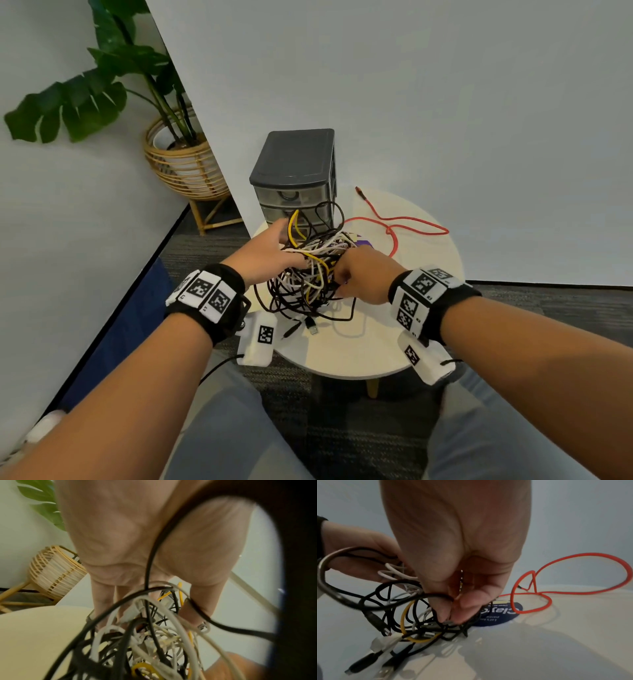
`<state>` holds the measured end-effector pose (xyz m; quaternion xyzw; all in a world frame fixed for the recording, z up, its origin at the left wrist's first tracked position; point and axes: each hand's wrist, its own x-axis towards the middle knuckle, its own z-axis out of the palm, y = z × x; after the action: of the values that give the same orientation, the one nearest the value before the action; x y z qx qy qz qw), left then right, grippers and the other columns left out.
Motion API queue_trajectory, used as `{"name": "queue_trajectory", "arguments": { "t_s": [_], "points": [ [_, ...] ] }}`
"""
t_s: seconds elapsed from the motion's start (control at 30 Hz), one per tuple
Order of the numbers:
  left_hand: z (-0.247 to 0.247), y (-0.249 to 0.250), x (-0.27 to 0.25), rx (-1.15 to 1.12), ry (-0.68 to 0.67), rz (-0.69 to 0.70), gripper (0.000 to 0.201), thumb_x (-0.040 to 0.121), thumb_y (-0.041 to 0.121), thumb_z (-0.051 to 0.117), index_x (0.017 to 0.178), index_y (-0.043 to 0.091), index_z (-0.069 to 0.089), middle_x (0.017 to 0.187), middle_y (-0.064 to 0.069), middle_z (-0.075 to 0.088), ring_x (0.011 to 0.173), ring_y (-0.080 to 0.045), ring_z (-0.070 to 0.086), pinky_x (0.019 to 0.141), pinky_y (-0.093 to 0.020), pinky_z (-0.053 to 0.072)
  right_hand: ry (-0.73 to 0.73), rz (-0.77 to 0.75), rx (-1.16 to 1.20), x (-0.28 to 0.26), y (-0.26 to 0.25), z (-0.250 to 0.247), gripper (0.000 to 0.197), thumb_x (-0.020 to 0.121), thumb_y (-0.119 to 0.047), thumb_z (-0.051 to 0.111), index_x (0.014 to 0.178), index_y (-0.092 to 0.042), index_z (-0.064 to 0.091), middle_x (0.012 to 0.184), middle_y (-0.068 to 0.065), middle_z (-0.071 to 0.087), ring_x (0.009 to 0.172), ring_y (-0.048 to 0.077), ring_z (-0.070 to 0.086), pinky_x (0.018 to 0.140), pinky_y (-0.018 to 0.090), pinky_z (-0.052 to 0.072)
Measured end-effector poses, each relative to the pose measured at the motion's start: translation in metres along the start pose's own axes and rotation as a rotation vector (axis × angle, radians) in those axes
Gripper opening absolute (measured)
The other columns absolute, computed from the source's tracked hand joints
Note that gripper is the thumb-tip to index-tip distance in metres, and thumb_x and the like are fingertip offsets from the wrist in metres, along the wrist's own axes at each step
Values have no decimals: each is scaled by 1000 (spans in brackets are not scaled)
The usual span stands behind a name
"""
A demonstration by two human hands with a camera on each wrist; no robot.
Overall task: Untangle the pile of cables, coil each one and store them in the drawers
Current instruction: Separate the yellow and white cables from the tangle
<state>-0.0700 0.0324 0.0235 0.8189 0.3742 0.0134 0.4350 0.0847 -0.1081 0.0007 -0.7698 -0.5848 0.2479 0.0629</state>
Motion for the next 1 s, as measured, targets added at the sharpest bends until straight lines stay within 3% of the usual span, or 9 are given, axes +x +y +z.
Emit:
{"name": "queue_trajectory", "arguments": {
  "t_s": [0.13, 0.2, 0.27, 0.5, 0.6, 0.67, 0.73, 0.83, 1.0],
  "points": [
    [6, -6, -3, -95, 54, -111, 64, 69, 34, 82, 128, 18, 62, 126, -3, 66, 118, -24, 60, 93, -37, 48, 107, -56, 77, -3, 8, 1, 19, 94, -27, 67, 77, -21, 60, 80, -1, 61, 74, 14, 52, 59, 19, 31],
    [11, -6, -7, -145, 51, -115, 36, 79, 18, 78, 113, 17, 67, 111, -2, 71, 109, -23, 64, 85, -34, 48, 98, -69, 81, -5, 9, 0, 22, 96, -26, 65, 76, -20, 59, 77, 0, 59, 70, 13, 50, 59, 19, 30],
    [16, -4, -9, -189, 53, -114, 29, 83, 9, 73, 110, 18, 68, 108, -2, 72, 106, -21, 63, 85, -34, 47, 48, -54, 98, -5, 9, -1, 27, 97, -25, 64, 72, -17, 58, 74, 2, 57, 69, 15, 49, 59, 23, 32],
    [25, -2, -15, -188, 16, -53, 50, 85, 1, 69, 130, 20, 61, 117, 2, 68, 106, -12, 62, 84, -24, 46, -38, 17, 227, -7, 4, -3, 32, 98, -25, 62, 68, -16, 59, 70, 0, 54, 64, 11, 46, 61, 25, 33],
    [27, -3, -17, -168, 27, -10, 49, 85, 1, 72, 128, 23, 62, 116, 5, 68, 105, -7, 62, 82, -16, 44, 65, -24, -38, -12, -2, 4, 28, 99, -26, 58, 73, -18, 52, 73, -1, 50, 70, 17, 50, 66, 30, 39],
    [28, -3, -19, -140, 29, 9, 51, 85, 1, 73, 129, 24, 62, 118, 7, 67, 106, -5, 62, 90, -17, 46, 122, -44, -100, -13, -7, 7, 19, 99, -25, 55, 82, -20, 56, 82, 1, 53, 77, 22, 52, 65, 29, 40],
    [28, -3, -20, -112, 26, 29, 56, 85, 2, 73, 135, 24, 61, 122, 6, 67, 110, -7, 63, 98, -24, 48, 61, -27, 101, -10, -3, 5, 20, 99, -23, 59, 79, -19, 59, 78, 0, 56, 74, 19, 53, 62, 28, 38],
    [27, -4, -20, -100, 24, 65, 59, 85, 2, 74, 138, 25, 58, 122, 7, 67, 108, -5, 64, 91, -18, 49, -79, 65, 536, -7, 5, 1, 18, 98, -22, 64, 80, -20, 68, 70, -3, 59, 66, 12, 51, 65, 27, 40],
    [27, -5, -19, -78, 23, 130, 58, 86, 2, 75, 138, 24, 60, 120, 9, 68, 103, -1, 65, 91, -18, 50, -95, 93, 554, -6, 5, 1, 18, 100, -19, 60, 85, -19, 70, 69, 0, 64, 65, 12, 56, 67, 26, 42]
  ]
}}
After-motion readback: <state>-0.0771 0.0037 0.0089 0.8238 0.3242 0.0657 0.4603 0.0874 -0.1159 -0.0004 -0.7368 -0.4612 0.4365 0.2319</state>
